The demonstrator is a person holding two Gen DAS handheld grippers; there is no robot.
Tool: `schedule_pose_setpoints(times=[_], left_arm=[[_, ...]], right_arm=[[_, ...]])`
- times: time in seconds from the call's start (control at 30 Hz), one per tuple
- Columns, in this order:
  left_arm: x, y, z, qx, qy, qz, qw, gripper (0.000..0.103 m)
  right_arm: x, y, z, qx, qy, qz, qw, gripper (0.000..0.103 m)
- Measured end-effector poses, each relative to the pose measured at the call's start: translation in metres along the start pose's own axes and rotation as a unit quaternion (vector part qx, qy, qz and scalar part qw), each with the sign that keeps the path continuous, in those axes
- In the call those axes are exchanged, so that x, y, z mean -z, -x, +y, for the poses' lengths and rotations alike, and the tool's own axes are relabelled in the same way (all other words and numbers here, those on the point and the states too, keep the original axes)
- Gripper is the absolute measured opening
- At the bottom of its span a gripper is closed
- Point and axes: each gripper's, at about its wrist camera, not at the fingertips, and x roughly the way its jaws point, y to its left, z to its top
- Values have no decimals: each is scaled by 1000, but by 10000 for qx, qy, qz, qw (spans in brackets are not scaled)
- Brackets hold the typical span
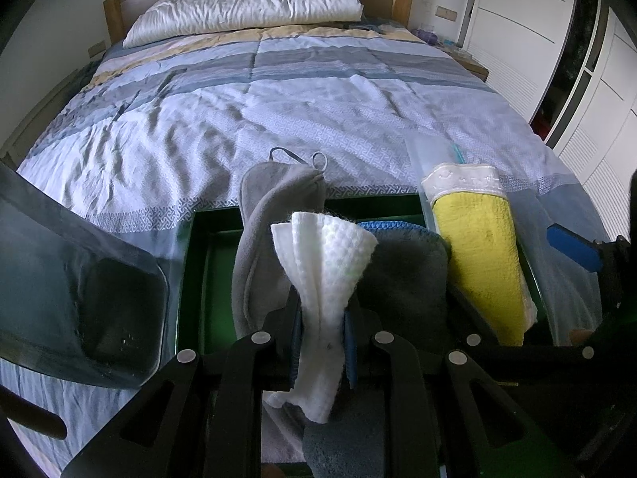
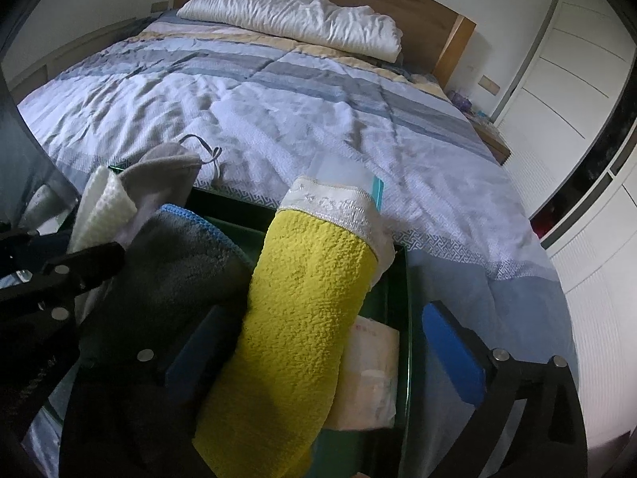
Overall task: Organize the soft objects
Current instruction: 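Open the right gripper releasing the yellow towel beside the tissue pack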
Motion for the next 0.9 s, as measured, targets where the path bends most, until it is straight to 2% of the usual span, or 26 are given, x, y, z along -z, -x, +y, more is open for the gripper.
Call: schedule_pose_setpoints(times=[0.37, 0.83, 0.9], left_arm=[[1, 3, 5, 4, 69, -40, 10000, 15], [5, 6, 6, -3, 126, -18, 9999, 15], [6, 5, 4, -10, 111, 9, 9999, 19]], right_arm=[[2, 17, -1, -29, -87, -143, 9999, 103], [7, 35, -8, 386, -268, -394, 9981, 103], [6, 38, -11, 396, -361, -425, 9977, 103]])
